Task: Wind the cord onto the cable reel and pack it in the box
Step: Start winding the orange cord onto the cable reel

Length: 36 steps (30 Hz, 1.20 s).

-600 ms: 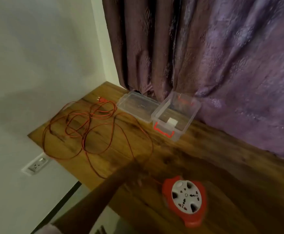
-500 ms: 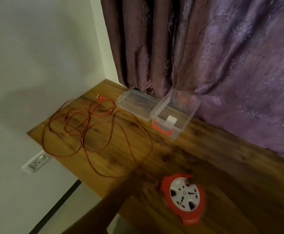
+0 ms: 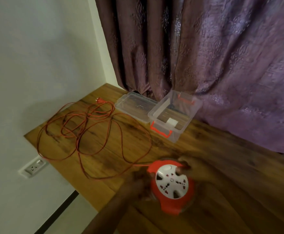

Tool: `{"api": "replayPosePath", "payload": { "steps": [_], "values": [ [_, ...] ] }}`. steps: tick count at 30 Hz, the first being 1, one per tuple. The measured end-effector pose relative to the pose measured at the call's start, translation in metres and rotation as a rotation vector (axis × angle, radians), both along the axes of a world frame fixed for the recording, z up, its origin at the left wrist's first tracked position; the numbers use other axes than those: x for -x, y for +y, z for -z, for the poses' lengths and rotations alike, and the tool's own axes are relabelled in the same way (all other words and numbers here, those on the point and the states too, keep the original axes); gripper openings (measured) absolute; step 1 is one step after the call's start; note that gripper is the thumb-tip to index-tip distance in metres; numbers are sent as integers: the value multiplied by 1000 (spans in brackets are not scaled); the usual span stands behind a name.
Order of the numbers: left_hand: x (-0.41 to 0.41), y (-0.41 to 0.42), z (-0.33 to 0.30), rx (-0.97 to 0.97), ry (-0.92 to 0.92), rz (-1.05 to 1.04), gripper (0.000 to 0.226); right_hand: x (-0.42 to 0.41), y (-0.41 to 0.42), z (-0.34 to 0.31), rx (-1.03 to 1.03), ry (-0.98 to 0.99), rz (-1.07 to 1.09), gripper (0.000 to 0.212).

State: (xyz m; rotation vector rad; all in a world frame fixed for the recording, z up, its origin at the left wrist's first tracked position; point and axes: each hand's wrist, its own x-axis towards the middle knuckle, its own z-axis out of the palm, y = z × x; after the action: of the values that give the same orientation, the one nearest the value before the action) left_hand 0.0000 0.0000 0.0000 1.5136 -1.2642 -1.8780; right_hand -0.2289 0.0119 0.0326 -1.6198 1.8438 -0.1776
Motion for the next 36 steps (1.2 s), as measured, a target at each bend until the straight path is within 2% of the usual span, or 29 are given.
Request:
{"api": "replayPosePath", "payload": {
  "steps": [2,4,10,15,18,20,21,23,25,27,30,34,36],
  "values": [
    [-7,-14,4,61,80,-34,16,-6,-11,1,93,-79,38,19],
    [-21,-34,4,144,112,-74,25,-17,-29,4,247,-100,40,21],
    [-60,-63,14,424,166,-77,35,-43,-65,10,562,89,-45,38],
    [-82,-49,27,564,187,-83,52,-75,-47,19,716,111,13,47],
    [-87,-30,34,636,189,-158,36,-91,-24,25,812,167,22,47],
    [-90,-22,38,666,207,-204,39,-100,-9,30,916,201,24,48],
    [-91,-20,41,666,217,-220,42,-104,-1,32,976,247,16,49],
    [-93,-17,46,653,244,-245,32,-114,15,41,1052,451,-66,54],
    [-93,-15,51,636,282,-271,20,-125,27,53,1039,616,-190,62],
    [-89,-13,56,641,276,-296,14,-135,33,65,965,685,-258,71],
    [-79,-14,66,631,296,-345,10,-139,36,75,894,766,-265,72],
    [-64,-13,77,615,388,-391,11,-142,38,73,888,811,-177,57],
    [-58,-14,81,616,440,-396,9,-137,31,79,888,841,-163,72]
  ]
}}
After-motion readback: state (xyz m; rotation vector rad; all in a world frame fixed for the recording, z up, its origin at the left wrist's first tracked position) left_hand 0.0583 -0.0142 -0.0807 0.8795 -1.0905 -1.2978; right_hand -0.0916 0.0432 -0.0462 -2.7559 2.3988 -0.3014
